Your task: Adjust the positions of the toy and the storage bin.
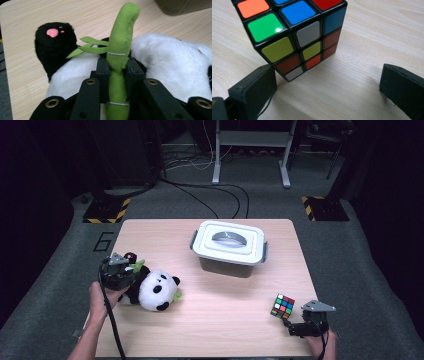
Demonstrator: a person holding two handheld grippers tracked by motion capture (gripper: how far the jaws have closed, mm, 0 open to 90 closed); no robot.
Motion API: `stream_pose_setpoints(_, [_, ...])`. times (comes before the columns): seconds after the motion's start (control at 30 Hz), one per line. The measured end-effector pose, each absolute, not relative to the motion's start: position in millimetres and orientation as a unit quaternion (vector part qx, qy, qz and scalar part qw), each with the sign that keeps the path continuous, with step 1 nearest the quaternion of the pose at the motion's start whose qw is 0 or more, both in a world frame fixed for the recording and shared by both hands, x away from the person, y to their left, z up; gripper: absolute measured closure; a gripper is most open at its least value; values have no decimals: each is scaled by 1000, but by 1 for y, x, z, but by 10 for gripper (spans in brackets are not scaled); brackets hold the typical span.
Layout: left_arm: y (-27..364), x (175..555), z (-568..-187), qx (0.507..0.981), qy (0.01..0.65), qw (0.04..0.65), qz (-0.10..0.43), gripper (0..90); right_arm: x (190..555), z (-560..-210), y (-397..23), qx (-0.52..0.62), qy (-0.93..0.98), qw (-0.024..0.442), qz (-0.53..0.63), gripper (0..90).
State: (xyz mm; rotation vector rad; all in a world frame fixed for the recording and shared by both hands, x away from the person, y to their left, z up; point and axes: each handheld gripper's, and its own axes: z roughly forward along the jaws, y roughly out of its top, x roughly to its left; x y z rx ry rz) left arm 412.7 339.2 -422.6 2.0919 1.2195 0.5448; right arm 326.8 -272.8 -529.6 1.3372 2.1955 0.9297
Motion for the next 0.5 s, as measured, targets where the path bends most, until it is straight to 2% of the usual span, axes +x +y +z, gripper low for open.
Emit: stream_pose_setpoints(0.5, [319, 400, -411, 780, 466, 377, 181, 763, 327, -530, -273, 480, 786, 202, 333, 3])
